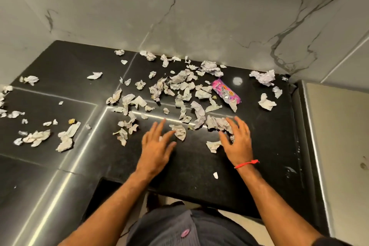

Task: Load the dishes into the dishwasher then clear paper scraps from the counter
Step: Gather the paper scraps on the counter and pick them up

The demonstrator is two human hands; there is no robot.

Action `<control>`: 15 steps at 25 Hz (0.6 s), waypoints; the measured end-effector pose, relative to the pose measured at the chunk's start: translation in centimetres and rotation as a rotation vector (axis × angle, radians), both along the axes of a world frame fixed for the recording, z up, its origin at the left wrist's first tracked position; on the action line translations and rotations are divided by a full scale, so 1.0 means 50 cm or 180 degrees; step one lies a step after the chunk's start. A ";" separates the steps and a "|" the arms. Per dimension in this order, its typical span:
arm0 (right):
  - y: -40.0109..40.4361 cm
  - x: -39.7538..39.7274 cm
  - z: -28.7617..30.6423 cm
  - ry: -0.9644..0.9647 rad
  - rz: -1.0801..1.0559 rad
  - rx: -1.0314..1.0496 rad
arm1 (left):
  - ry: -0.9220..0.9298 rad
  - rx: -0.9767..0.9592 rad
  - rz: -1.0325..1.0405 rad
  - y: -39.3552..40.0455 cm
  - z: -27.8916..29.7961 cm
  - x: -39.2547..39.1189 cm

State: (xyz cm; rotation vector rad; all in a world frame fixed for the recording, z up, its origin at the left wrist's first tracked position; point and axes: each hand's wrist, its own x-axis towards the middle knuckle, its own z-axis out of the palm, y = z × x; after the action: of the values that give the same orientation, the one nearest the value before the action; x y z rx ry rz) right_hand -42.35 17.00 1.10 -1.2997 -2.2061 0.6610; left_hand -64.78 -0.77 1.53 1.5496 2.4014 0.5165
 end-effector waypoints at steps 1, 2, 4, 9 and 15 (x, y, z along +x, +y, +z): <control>-0.011 -0.001 -0.015 -0.0667 -0.0024 -0.0085 | 0.0046 -0.0327 -0.0329 0.015 -0.002 0.008; -0.027 -0.011 -0.029 -0.1213 0.0017 -0.0074 | 0.0169 -0.0595 -0.0538 0.029 -0.003 0.011; -0.068 -0.064 -0.036 -0.1693 0.0061 -0.0012 | 0.0320 -0.0870 -0.0816 0.048 -0.007 -0.015; -0.129 -0.259 -0.009 -0.1503 0.0402 -0.0506 | 0.0701 -0.0892 -0.0681 0.002 -0.028 -0.182; -0.155 -0.248 0.038 0.0127 -0.0027 -0.0321 | 0.0552 -0.0606 -0.0314 -0.042 -0.014 -0.302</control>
State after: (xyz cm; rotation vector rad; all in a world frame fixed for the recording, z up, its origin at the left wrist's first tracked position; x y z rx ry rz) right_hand -54.74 9.27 2.99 -1.3325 -2.1587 0.7973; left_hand -79.88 -2.85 0.82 1.6775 2.3995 0.1337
